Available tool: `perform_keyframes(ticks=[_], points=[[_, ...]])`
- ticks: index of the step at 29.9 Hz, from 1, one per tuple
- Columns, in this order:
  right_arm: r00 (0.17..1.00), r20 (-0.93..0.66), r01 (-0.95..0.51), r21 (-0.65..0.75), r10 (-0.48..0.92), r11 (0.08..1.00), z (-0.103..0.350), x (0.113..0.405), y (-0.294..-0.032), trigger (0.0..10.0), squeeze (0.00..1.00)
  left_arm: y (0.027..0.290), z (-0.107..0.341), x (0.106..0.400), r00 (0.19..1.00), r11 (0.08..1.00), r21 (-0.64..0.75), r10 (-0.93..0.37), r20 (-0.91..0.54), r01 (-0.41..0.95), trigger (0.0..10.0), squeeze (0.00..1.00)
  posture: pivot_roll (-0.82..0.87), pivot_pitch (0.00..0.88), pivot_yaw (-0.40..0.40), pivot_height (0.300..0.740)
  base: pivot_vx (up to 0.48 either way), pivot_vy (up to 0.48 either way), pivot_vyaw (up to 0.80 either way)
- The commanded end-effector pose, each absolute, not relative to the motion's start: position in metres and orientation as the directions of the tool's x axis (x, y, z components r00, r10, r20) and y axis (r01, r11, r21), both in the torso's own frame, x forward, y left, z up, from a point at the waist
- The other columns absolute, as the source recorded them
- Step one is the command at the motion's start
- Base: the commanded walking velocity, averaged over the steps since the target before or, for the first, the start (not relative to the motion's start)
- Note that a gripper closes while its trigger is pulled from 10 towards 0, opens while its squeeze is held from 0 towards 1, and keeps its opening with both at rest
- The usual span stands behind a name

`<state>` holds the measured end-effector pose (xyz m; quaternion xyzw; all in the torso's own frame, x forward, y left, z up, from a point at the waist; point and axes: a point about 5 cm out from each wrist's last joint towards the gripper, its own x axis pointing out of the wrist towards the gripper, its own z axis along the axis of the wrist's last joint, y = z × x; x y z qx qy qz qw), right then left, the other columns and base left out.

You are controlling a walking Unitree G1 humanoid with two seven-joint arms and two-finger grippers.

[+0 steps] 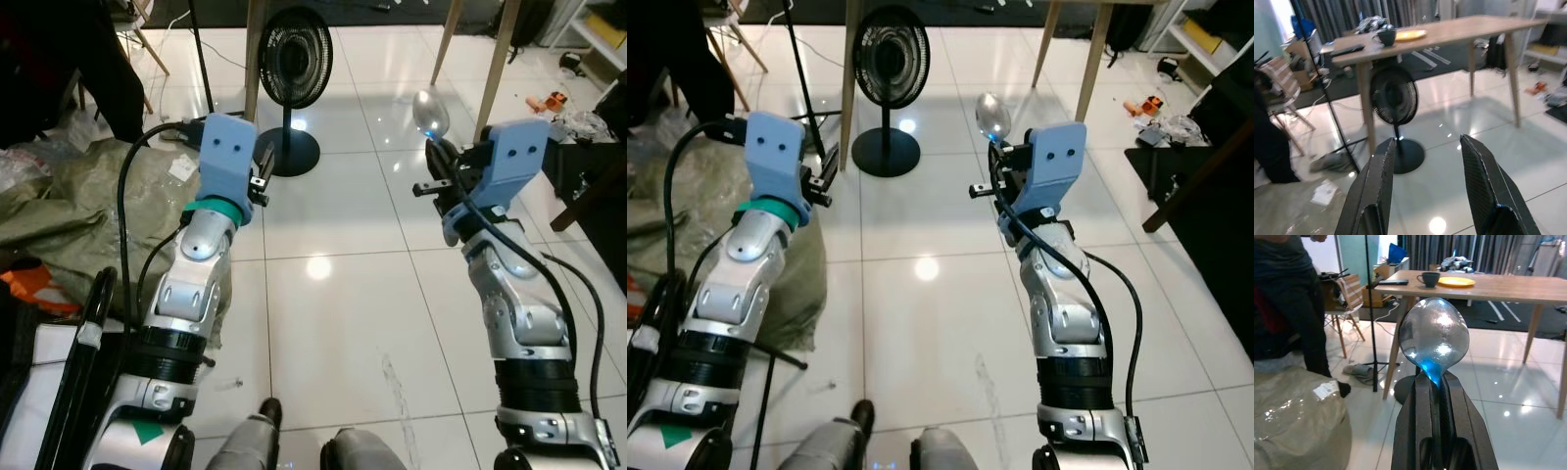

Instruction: Setting the table

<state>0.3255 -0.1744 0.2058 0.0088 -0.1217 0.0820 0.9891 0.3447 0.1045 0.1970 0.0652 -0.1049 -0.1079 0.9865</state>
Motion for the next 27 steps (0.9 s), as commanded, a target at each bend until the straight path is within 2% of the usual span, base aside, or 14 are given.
perform_keyframes(ticks=[1,19,24,27], points=[[0.961,0.247,-0.136,0.035,0.124,0.990,0.206,0.325,-0.180,10.0,0.00,0.104,0.193,0.346,0.961,0.971,0.151,-0.213,0.176,0.187,10.0,0.00,-0.07,0.000,-0.007,0.740,0.461,0.000,0.00],[0.961,0.266,-0.090,0.033,0.078,0.995,0.207,0.324,-0.186,10.0,0.00,0.104,0.195,0.350,0.964,0.973,0.158,-0.197,0.177,0.170,10.0,0.00,-0.07,0.000,0.000,0.740,0.464,0.000,0.00],[0.965,0.264,0.039,-0.103,-0.011,0.994,0.198,0.319,-0.199,10.0,0.00,0.101,0.182,0.345,0.963,0.960,0.190,-0.231,0.135,0.204,10.0,0.00,-0.06,0.004,0.032,0.740,0.464,0.000,0.00],[0.963,0.270,0.058,-0.122,-0.024,0.991,0.197,0.318,-0.200,10.0,0.00,0.101,0.180,0.345,0.962,0.957,0.200,-0.239,0.128,0.211,10.0,0.00,-0.06,0.006,0.040,0.740,0.464,0.000,0.00]])
